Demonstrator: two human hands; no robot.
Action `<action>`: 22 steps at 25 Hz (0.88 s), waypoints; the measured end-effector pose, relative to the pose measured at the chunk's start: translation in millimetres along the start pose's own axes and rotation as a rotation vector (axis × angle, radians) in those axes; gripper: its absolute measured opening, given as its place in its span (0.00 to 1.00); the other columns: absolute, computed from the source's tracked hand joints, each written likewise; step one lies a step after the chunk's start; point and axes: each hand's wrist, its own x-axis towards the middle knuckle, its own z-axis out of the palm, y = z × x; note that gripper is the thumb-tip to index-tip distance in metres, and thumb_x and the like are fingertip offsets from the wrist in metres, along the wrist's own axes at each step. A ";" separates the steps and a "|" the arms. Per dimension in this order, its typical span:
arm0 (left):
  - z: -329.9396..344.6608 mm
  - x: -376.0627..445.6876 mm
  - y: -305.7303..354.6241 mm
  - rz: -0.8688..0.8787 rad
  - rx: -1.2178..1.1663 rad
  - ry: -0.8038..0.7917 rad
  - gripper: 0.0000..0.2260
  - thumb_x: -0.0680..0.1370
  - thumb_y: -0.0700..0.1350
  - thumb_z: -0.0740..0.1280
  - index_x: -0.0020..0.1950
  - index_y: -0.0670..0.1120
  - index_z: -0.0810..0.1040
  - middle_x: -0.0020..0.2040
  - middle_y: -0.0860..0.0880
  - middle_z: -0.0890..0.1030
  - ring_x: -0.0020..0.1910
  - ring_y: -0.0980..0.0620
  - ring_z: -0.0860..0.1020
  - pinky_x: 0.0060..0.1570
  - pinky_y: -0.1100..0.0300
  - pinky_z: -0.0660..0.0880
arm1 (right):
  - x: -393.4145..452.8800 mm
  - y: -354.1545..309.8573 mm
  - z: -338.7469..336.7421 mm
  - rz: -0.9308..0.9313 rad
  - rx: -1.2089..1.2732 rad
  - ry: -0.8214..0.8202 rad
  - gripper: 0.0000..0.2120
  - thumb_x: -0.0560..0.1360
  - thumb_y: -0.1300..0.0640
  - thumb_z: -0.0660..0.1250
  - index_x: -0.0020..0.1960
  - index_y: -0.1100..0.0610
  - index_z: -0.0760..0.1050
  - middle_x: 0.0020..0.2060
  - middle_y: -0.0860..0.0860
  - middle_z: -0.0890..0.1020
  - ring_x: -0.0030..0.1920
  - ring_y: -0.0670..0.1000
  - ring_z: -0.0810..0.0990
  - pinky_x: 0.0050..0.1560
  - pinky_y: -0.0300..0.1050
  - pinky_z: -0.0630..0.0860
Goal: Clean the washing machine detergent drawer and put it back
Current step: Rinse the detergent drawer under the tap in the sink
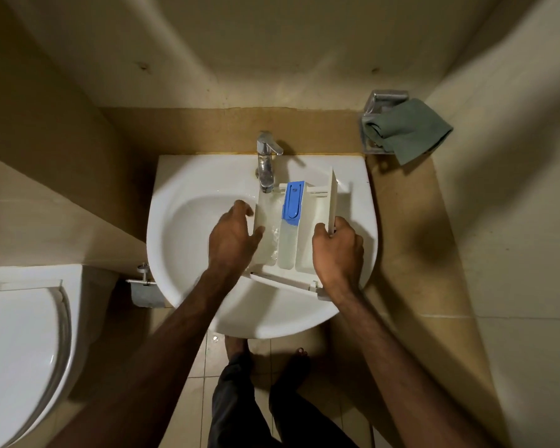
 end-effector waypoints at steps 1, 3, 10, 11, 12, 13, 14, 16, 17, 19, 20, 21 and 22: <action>3.0 6.1 -2.8 -0.070 -0.061 -0.055 0.18 0.79 0.54 0.70 0.63 0.47 0.71 0.43 0.50 0.79 0.42 0.47 0.77 0.42 0.56 0.72 | -0.7 -2.3 -0.9 -0.012 -0.002 -0.006 0.11 0.77 0.49 0.63 0.52 0.56 0.78 0.48 0.53 0.85 0.48 0.59 0.84 0.51 0.57 0.83; 14.3 20.0 -6.3 -0.061 -0.055 -0.160 0.17 0.82 0.56 0.64 0.63 0.46 0.71 0.44 0.48 0.81 0.43 0.45 0.79 0.44 0.55 0.72 | -2.6 -5.4 1.0 -0.035 -0.002 -0.002 0.14 0.75 0.47 0.63 0.54 0.54 0.79 0.49 0.54 0.86 0.48 0.59 0.84 0.51 0.57 0.83; 24.5 50.2 -1.7 -0.097 -0.142 -0.259 0.16 0.83 0.57 0.63 0.41 0.48 0.74 0.37 0.50 0.77 0.41 0.44 0.77 0.40 0.55 0.69 | -18.0 -3.6 18.8 -0.082 0.027 0.115 0.12 0.77 0.54 0.67 0.58 0.59 0.78 0.49 0.57 0.87 0.50 0.62 0.85 0.50 0.57 0.83; 21.1 50.0 -5.9 -0.104 -0.159 -0.350 0.10 0.81 0.53 0.68 0.45 0.49 0.77 0.40 0.51 0.79 0.44 0.45 0.79 0.43 0.54 0.72 | -18.2 -0.3 20.2 -0.063 0.053 0.142 0.12 0.77 0.55 0.67 0.57 0.59 0.78 0.48 0.57 0.87 0.49 0.63 0.85 0.49 0.57 0.82; 20.3 49.7 -13.2 -0.102 -0.153 -0.444 0.05 0.77 0.48 0.71 0.50 0.48 0.79 0.44 0.51 0.81 0.48 0.45 0.80 0.47 0.53 0.76 | -18.3 2.2 21.9 -0.045 0.072 0.161 0.11 0.77 0.55 0.66 0.57 0.60 0.78 0.47 0.57 0.87 0.48 0.63 0.85 0.47 0.56 0.81; 18.5 46.8 -17.8 -0.094 -0.105 -0.509 0.09 0.74 0.44 0.72 0.53 0.47 0.79 0.47 0.51 0.82 0.51 0.45 0.81 0.50 0.52 0.77 | -18.7 4.1 23.9 -0.042 0.083 0.172 0.12 0.77 0.55 0.66 0.57 0.60 0.78 0.46 0.58 0.87 0.48 0.63 0.85 0.47 0.56 0.81; 17.5 44.4 -21.5 -0.086 -0.046 -0.543 0.10 0.73 0.43 0.72 0.53 0.47 0.79 0.48 0.50 0.82 0.51 0.44 0.81 0.49 0.53 0.77 | -20.7 3.9 25.7 -0.049 0.091 0.175 0.13 0.77 0.55 0.66 0.59 0.60 0.78 0.47 0.57 0.87 0.48 0.62 0.85 0.46 0.55 0.81; 15.1 42.3 -21.3 -0.071 0.104 -0.481 0.05 0.75 0.46 0.71 0.47 0.49 0.76 0.44 0.51 0.80 0.49 0.44 0.80 0.43 0.56 0.72 | -26.7 1.9 28.6 -0.055 0.127 0.174 0.14 0.77 0.56 0.67 0.60 0.59 0.78 0.46 0.55 0.87 0.46 0.60 0.85 0.46 0.56 0.82; 13.6 42.8 -18.9 -0.066 0.155 -0.417 0.05 0.77 0.49 0.69 0.44 0.50 0.76 0.42 0.51 0.79 0.47 0.44 0.80 0.41 0.56 0.69 | -28.6 1.3 30.0 -0.041 0.157 0.177 0.12 0.76 0.56 0.67 0.59 0.59 0.78 0.43 0.53 0.86 0.45 0.59 0.85 0.45 0.58 0.82; 11.0 46.2 -13.5 -0.064 0.165 -0.296 0.13 0.80 0.57 0.65 0.43 0.50 0.77 0.40 0.50 0.78 0.43 0.45 0.78 0.41 0.56 0.67 | -29.5 2.3 32.6 -0.018 0.214 0.177 0.10 0.76 0.57 0.68 0.55 0.58 0.78 0.36 0.48 0.82 0.42 0.58 0.84 0.44 0.59 0.82; 10.3 47.0 -11.8 -0.058 0.142 -0.262 0.16 0.81 0.60 0.63 0.45 0.50 0.80 0.41 0.49 0.79 0.43 0.45 0.77 0.42 0.56 0.67 | -29.3 3.9 33.1 -0.008 0.241 0.172 0.09 0.75 0.57 0.67 0.54 0.58 0.77 0.34 0.44 0.80 0.41 0.58 0.84 0.44 0.60 0.82; 9.8 45.7 -10.0 -0.047 0.116 -0.244 0.17 0.82 0.61 0.62 0.49 0.49 0.82 0.44 0.49 0.81 0.45 0.45 0.78 0.44 0.56 0.69 | -28.7 6.6 33.9 0.000 0.269 0.166 0.08 0.75 0.58 0.67 0.54 0.57 0.76 0.33 0.43 0.78 0.40 0.58 0.83 0.45 0.62 0.82; 10.7 43.5 -11.6 -0.030 0.065 -0.228 0.17 0.82 0.60 0.62 0.53 0.49 0.83 0.48 0.49 0.83 0.48 0.45 0.79 0.47 0.55 0.72 | -28.8 7.5 33.5 0.012 0.292 0.159 0.08 0.75 0.58 0.66 0.54 0.57 0.76 0.33 0.42 0.78 0.40 0.57 0.83 0.46 0.63 0.82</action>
